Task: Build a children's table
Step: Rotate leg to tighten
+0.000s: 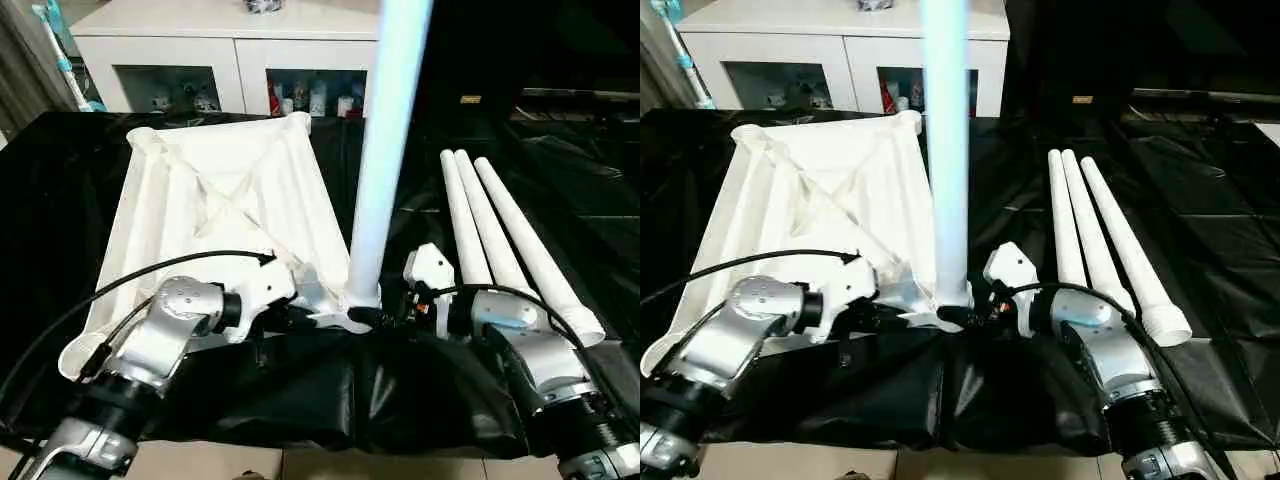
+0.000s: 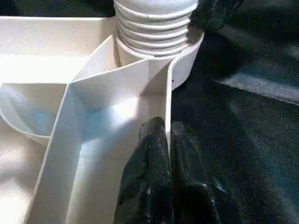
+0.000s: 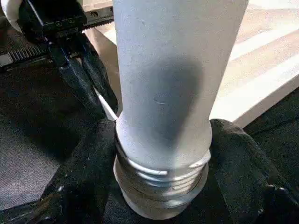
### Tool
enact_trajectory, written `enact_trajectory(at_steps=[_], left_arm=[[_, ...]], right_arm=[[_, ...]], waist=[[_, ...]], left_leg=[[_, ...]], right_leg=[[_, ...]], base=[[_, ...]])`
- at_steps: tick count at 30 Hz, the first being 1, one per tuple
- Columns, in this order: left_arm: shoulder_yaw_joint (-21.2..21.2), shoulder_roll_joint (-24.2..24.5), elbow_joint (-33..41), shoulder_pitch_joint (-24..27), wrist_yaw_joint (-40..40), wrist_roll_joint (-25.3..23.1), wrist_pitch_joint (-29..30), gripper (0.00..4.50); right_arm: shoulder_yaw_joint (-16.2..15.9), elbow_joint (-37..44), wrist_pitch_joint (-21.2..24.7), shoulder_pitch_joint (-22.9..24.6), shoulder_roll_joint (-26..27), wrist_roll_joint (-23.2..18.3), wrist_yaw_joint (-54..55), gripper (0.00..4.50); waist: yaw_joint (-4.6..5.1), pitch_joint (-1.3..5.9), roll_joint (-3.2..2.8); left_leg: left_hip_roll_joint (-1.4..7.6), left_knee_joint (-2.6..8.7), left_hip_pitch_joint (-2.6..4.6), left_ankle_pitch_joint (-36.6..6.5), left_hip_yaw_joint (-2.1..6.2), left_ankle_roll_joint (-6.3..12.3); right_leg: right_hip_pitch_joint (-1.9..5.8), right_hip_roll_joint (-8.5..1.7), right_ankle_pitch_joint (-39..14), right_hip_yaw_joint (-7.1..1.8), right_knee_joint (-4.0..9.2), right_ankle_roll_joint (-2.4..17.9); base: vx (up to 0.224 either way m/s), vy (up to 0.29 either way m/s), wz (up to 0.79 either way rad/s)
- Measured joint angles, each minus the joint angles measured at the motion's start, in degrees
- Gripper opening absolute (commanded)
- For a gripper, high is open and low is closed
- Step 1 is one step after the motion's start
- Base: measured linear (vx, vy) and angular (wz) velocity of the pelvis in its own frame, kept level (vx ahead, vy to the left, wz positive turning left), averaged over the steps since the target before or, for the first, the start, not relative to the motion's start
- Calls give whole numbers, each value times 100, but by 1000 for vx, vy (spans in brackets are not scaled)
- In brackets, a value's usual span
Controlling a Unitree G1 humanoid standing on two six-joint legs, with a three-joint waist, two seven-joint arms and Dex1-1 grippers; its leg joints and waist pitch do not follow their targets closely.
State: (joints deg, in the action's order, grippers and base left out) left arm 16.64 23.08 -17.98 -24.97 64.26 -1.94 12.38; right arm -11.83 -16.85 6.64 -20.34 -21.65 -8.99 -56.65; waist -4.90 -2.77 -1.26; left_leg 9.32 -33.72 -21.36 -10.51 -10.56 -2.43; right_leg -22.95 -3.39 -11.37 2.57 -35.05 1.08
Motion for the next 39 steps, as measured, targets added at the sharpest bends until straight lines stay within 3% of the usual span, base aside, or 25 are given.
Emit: enact_trajectory(at_steps=[10,17,24,28,36,39], left_arm=[[61,-103,-426,-213,-19,-12,-121,0],[-19,-231,-687,-356,-408,-47,-53,0],[-57,-717,-1270,-770,-1253,-308,224,0],[-102,-1051,-1680,-1053,-1763,-399,406,0],[-143,-1348,-2050,-1297,-2179,-453,453,0],[-139,-1342,-2052,-1293,-2138,-455,413,0]], right_arm=[[13,-188,-226,12,101,117,218,269],[246,-494,-110,-8,730,182,1227,269],[457,-1251,32,-488,1403,409,2646,268],[541,-1741,47,-852,1719,518,3298,267],[725,-2058,52,-1100,1847,611,3613,267],[768,-2049,39,-1082,1813,555,3478,337]], waist=[[-6,11,-18],[115,16,-23],[215,20,-19],[248,21,-18],[221,27,-26],[206,28,-29]], left_leg=[[1,-24,23,-11,4,-22],[4,-24,32,-8,5,-29],[4,-25,54,-5,8,-36],[2,-24,111,-5,9,-36],[1,-12,111,-6,9,-36],[1,-8,111,-6,10,-36]], right_leg=[[31,0,10,-2,-13,8],[35,0,16,1,-18,11],[68,0,26,3,-9,24],[104,0,10,2,2,-2],[109,-1,15,2,9,7],[108,-1,15,3,9,7]], base=[[0,0,0],[0,0,0],[0,0,0],[0,0,0],[0,0,0],[0,0,0]])
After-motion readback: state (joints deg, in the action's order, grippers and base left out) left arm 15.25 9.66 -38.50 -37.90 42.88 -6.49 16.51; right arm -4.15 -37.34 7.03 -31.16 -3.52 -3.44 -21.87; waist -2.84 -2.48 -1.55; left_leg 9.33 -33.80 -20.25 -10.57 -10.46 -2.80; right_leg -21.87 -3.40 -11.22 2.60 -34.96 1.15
